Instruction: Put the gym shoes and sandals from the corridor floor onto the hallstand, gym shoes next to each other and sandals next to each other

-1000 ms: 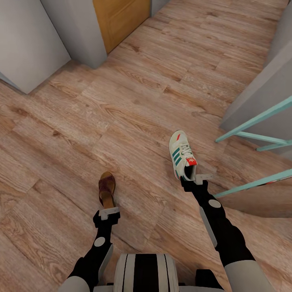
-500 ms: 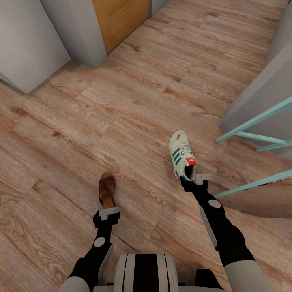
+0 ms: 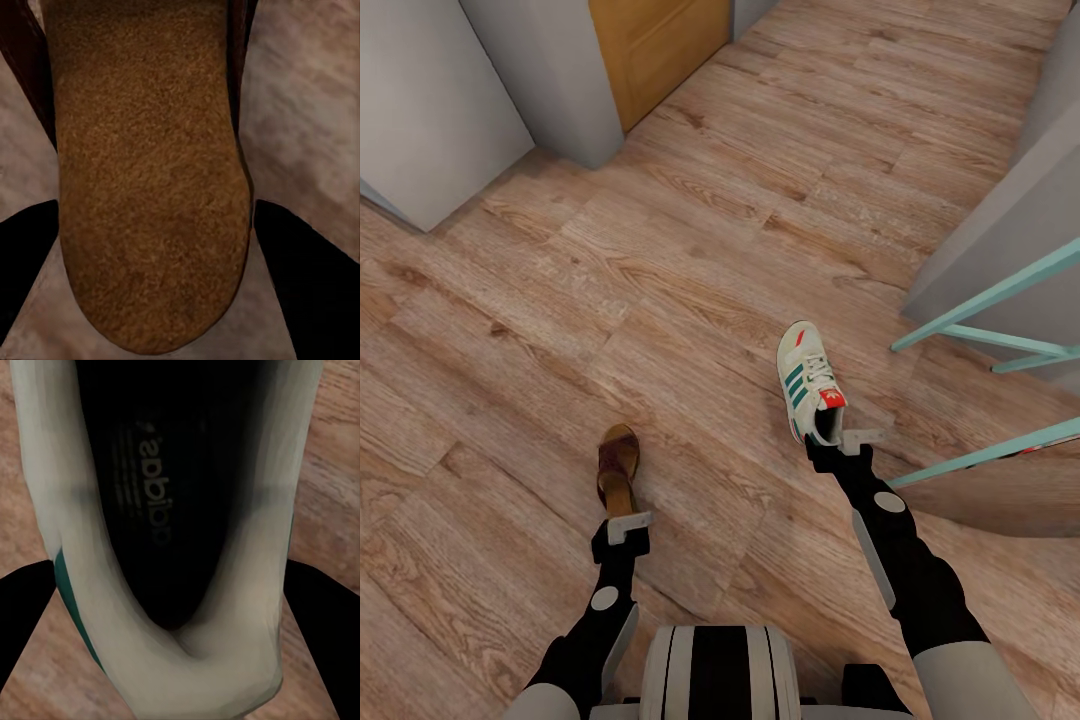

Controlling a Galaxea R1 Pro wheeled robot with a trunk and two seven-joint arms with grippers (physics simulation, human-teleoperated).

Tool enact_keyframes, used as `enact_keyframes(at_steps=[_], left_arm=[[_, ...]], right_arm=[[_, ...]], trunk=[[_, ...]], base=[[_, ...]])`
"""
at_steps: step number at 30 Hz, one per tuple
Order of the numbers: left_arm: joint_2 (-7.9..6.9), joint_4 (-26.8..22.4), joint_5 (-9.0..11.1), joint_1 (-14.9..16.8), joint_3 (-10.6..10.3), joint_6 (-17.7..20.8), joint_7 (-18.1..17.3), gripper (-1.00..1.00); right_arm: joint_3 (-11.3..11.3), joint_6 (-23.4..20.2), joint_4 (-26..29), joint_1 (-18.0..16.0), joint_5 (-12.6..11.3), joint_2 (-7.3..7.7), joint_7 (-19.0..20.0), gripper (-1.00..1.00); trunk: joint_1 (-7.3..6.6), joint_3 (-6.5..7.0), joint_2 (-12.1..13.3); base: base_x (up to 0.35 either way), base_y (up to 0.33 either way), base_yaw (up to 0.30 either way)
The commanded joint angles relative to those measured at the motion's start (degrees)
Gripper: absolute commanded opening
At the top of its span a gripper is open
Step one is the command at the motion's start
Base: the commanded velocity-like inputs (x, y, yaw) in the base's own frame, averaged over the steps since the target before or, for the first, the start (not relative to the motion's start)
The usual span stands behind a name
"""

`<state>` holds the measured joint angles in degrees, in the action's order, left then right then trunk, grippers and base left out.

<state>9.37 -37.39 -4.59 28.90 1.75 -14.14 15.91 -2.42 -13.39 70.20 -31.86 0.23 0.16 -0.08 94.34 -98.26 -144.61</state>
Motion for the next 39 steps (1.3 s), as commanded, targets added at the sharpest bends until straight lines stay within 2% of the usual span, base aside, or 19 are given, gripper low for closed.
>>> enact_keyframes(at_steps=[1,39], left_arm=[[0.05,0.0,-0.6,0.0,0.2,-0.1,0.2,-1.0],[0.04,-0.1,-0.5,0.1,0.1,-0.1,0.2,-1.0]], right_arm=[[0.0,-0.3,0.1,0.0,0.0,0.02,0.0,-1.0],[0.0,-0.3,0.0,0.0,0.0,0.02,0.0,-1.0]], trunk=[[-0.01,-0.03,0.0],[-0.01,-0.03,0.0]], base=[[0.0,0.0,0.0],[0.0,0.0,0.0]])
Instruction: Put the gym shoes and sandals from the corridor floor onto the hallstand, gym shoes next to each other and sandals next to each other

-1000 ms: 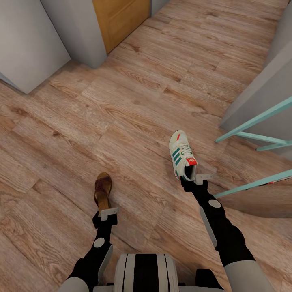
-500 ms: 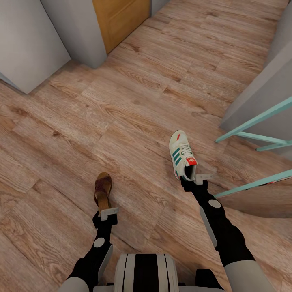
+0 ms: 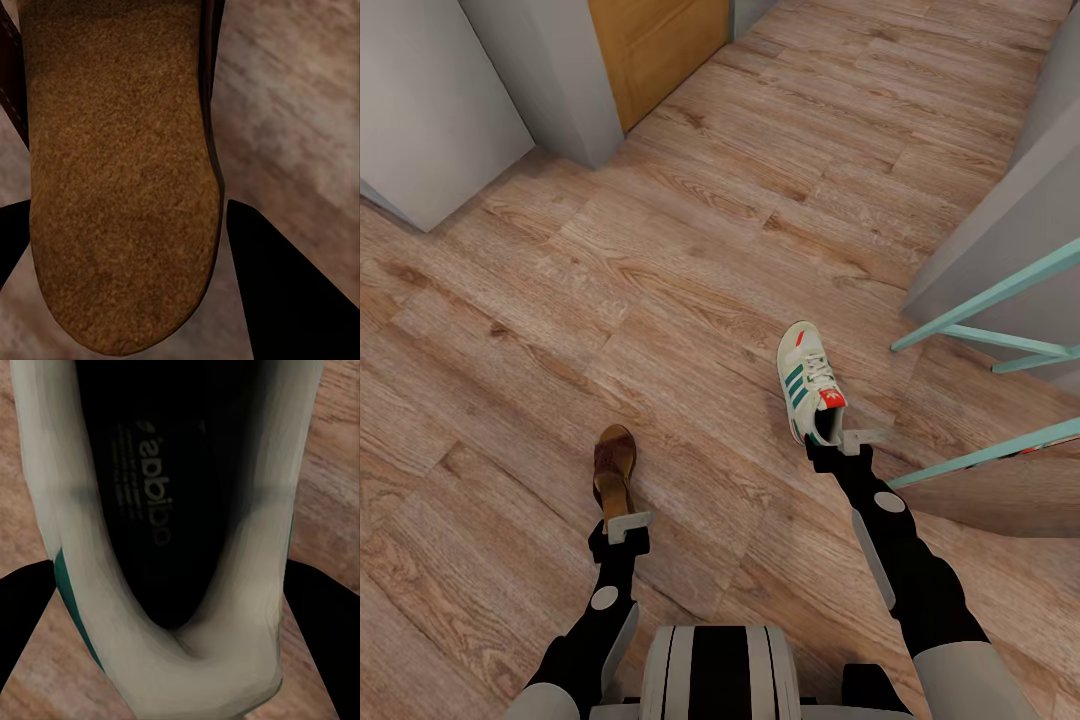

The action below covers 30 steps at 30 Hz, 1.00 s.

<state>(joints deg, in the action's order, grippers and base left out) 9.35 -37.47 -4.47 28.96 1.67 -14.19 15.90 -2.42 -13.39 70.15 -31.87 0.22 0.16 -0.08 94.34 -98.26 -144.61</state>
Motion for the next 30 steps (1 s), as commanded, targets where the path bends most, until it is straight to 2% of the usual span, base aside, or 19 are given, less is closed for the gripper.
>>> enact_keyframes(at_steps=[1,5,30], left_arm=[[0.05,0.0,-0.6,0.1,0.2,0.0,0.2,-1.0],[0.05,0.0,-0.6,0.2,0.2,0.0,0.2,-1.0],[0.18,0.0,-0.5,1.3,0.2,1.0,0.1,-1.0]], right_arm=[[0.0,-0.3,0.1,0.0,0.0,0.02,0.0,-1.0],[0.0,-0.3,0.1,0.0,0.0,0.0,0.0,-1.0],[-0.1,-0.3,-0.3,0.0,0.0,0.02,0.0,-1.0]], trunk=[[-0.01,-0.03,0.0],[-0.01,-0.03,0.0],[-0.65,5.51,0.3]], base=[[0.0,0.0,0.0],[0.0,0.0,0.0],[0.0,0.0,0.0]])
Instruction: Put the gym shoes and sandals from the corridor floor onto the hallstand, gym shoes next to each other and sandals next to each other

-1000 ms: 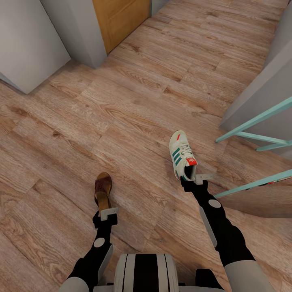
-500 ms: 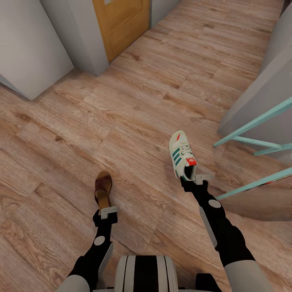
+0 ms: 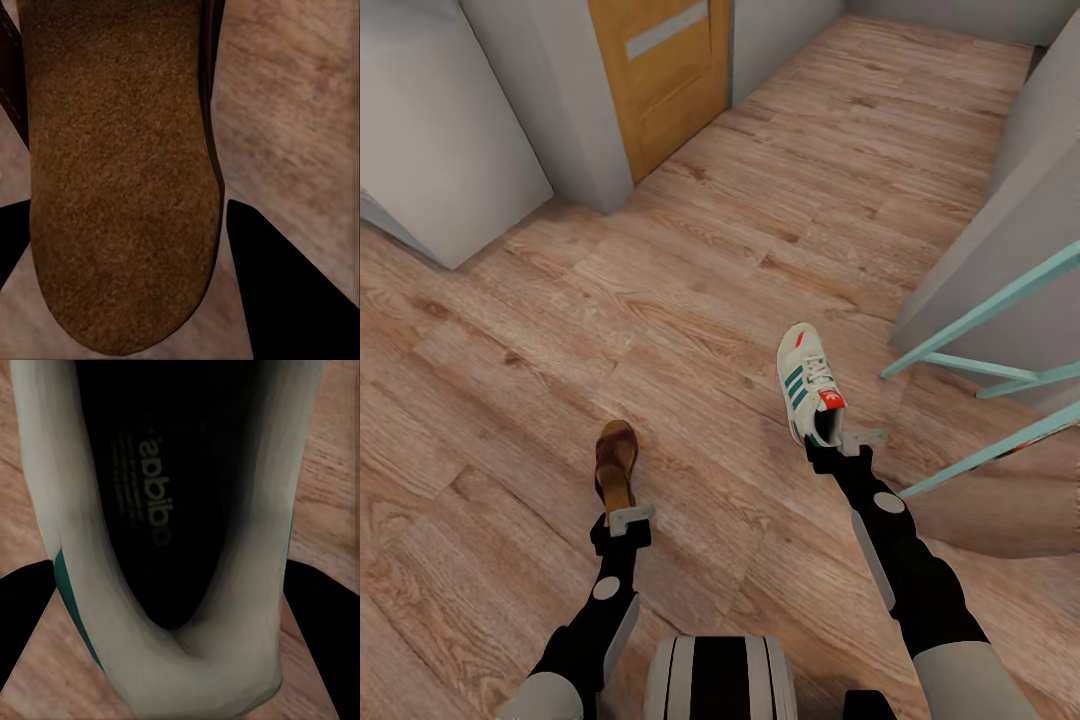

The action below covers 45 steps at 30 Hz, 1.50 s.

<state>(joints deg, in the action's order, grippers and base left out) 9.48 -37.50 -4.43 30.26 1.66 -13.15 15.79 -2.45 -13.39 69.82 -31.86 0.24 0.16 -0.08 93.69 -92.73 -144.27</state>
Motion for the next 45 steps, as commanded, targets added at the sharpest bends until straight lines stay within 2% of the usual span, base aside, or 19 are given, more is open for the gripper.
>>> enact_keyframes(at_steps=[1,14,19,21,26,37,45], left_arm=[[0.06,0.0,-0.5,0.1,0.2,0.0,0.1,-1.0],[0.08,0.1,-0.5,0.8,0.3,0.3,0.0,-1.0],[0.03,0.0,-0.4,1.6,0.3,2.8,0.1,-1.0],[0.02,0.0,-0.5,1.8,0.3,4.6,0.1,-1.0],[0.0,0.0,-0.5,2.1,0.3,6.4,0.3,-1.0],[-0.07,-1.4,-0.5,2.0,0.6,7.1,0.3,-1.0],[-0.08,-2.7,-0.5,1.8,0.6,7.3,0.1,-1.0]], right_arm=[[0.0,-0.3,0.1,0.0,0.0,0.02,0.0,-1.0],[-0.1,-0.3,0.1,0.0,0.0,0.01,0.0,-1.0],[-0.1,-0.3,0.1,0.0,0.0,-0.02,0.0,-1.0],[-0.1,-0.3,0.1,0.0,0.0,0.0,0.0,-1.0],[-0.1,-0.3,0.1,0.0,0.0,0.01,0.0,-1.0],[-0.1,-0.3,0.1,0.0,0.0,0.0,0.0,-1.0],[-0.1,-0.3,0.3,0.0,0.0,0.02,0.0,-1.0]], trunk=[[-0.03,0.2,0.0],[-0.36,3.56,0.2],[-0.49,4.98,0.2],[-0.49,5.11,0.2],[-0.49,5.44,0.2],[-0.49,5.81,0.2],[-0.49,5.82,0.2]], base=[[0.0,0.0,0.0],[0.0,0.0,0.12],[0.0,0.0,0.19],[0.0,0.0,0.192],[0.0,0.0,0.193],[-0.005,0.004,0.101],[-0.194,0.183,0.004]])
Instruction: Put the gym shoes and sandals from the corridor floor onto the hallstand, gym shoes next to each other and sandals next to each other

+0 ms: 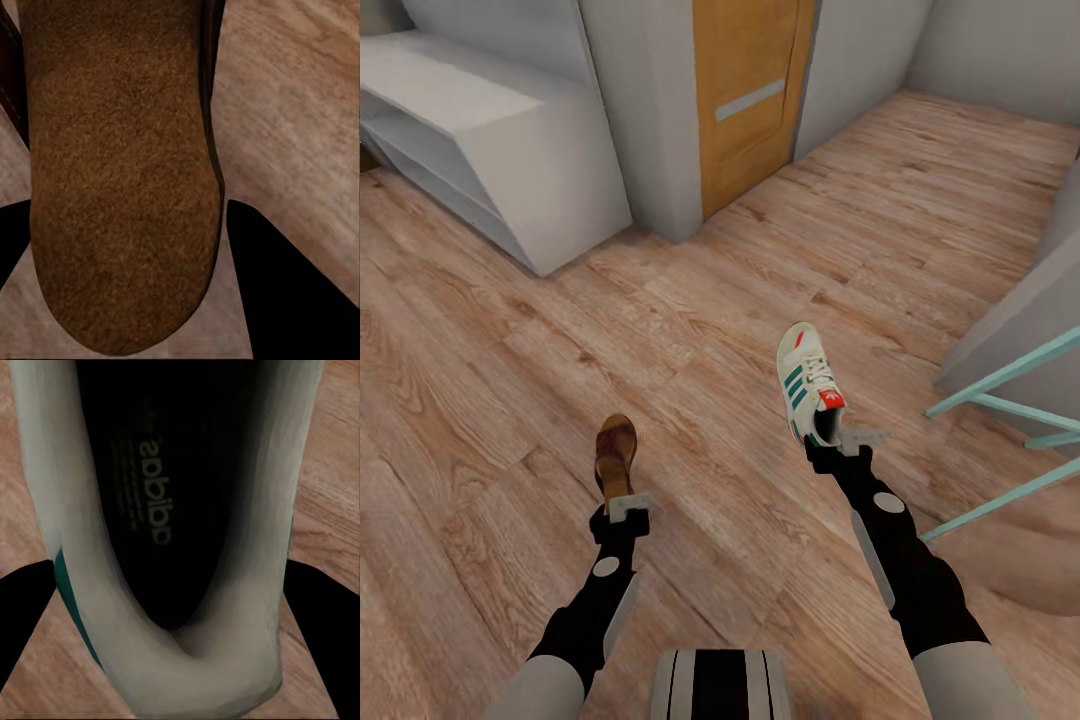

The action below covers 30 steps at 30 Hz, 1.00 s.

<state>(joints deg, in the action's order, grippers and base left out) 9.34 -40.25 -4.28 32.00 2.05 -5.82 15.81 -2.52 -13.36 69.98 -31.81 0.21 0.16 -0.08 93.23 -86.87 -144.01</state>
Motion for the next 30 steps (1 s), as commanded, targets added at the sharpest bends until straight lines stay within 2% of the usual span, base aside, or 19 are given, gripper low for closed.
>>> enact_keyframes(at_steps=[1,15,19,20,22,28,30], left_arm=[[0.06,0.0,-0.6,0.0,0.2,-0.1,0.0,-1.0],[-0.08,0.0,-0.6,0.2,0.2,0.3,-0.1,-1.0],[-0.3,-0.7,-0.7,0.3,0.3,2.7,-0.1,-1.0],[-0.78,-2.3,-0.7,0.4,0.3,4.7,-0.2,-1.0],[-1.1,-4.0,-0.7,0.4,0.3,6.4,-0.2,-1.0],[-1.76,-9.6,-0.7,-0.1,0.4,10.1,-0.5,-1.0],[-2.16,-14.8,-0.6,-0.4,0.3,12.5,-0.7,-1.0]], right_arm=[[0.0,-0.3,0.1,0.0,0.0,0.02,0.0,-1.0],[0.0,-0.3,-0.1,0.0,0.0,0.01,0.0,-1.0],[0.0,-0.3,-0.2,0.0,0.0,-0.02,0.0,-1.0],[0.0,-0.3,-0.3,0.0,0.1,-0.03,0.0,-1.0],[-0.1,-0.3,-0.4,0.0,0.1,-0.05,-0.1,-1.0],[0.0,-0.3,-0.1,0.1,0.2,-0.05,-0.1,-1.0],[0.0,-0.2,-0.1,1.0,0.3,0.0,-0.1,-1.0]], trunk=[[-0.03,-0.03,0.0],[-0.03,0.01,0.0],[-0.03,0.18,0.0],[-0.03,0.23,0.0],[-0.03,0.34,0.0],[-0.03,0.46,0.0],[-0.03,0.47,0.0]], base=[[-0.231,0.219,0.0],[-0.233,0.227,0.016],[-0.213,0.246,0.178],[-0.203,0.253,0.207],[-0.201,0.254,0.192],[-0.198,0.255,0.074],[-0.106,0.161,0.012]])
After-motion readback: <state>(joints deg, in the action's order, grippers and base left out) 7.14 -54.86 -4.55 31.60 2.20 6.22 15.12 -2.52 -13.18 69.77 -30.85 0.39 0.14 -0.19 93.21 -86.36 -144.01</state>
